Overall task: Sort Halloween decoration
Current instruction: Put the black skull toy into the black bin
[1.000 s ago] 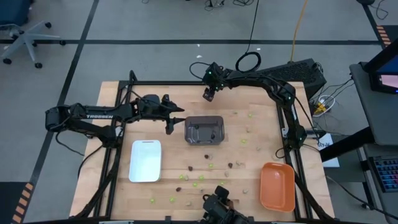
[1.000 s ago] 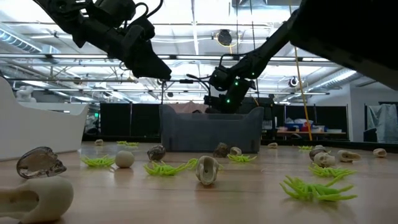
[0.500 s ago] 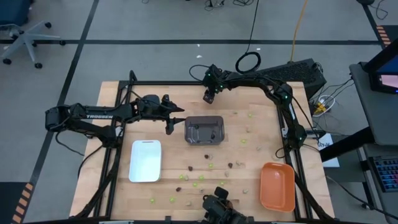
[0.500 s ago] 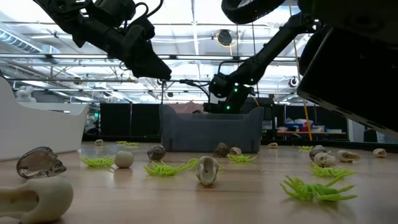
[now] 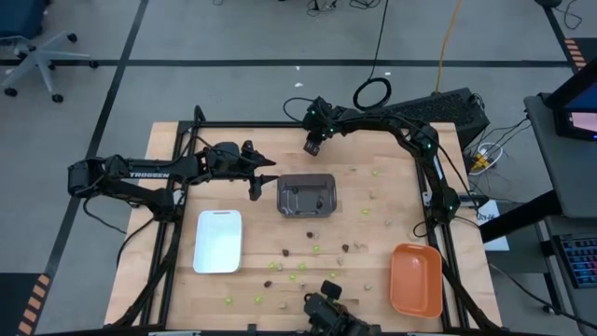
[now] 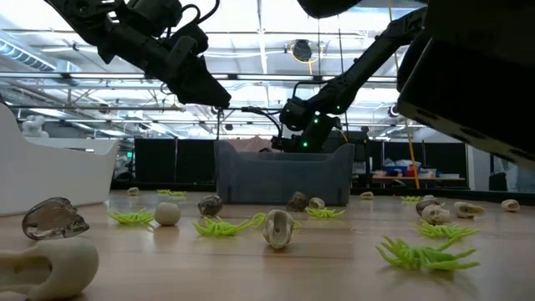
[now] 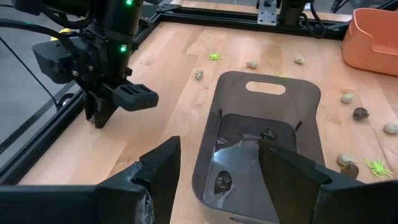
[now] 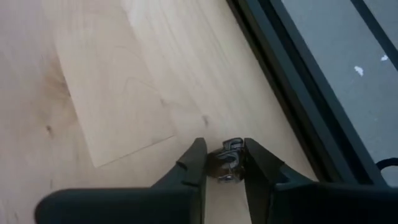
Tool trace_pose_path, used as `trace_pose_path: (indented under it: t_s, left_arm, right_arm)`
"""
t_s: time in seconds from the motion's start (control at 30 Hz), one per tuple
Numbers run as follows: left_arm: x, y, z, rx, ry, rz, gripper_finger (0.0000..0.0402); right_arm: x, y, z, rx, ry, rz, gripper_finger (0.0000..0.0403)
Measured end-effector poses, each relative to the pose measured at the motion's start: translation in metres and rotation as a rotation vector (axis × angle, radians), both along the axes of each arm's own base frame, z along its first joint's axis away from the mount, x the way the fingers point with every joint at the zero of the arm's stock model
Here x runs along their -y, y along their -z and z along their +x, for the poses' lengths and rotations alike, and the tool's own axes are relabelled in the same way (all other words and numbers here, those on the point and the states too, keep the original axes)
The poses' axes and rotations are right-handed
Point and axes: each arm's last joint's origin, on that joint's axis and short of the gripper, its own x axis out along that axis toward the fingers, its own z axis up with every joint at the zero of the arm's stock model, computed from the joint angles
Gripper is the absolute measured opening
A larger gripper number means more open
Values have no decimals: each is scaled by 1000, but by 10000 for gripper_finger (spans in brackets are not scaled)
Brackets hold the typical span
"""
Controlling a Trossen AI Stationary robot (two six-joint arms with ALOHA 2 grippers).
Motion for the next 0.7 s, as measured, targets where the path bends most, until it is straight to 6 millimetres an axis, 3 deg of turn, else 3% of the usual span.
trace_pose_path:
  t_s: [0.3, 0.7]
  left_arm:
    - [0, 1, 0, -6, 0, -1, 215]
    - [0, 3, -1, -35, -1, -10, 215]
  right_arm:
    - [-13, -19, -7, -53, -24, 32, 53]
    - [-44, -98, -21, 145, -213, 175, 51]
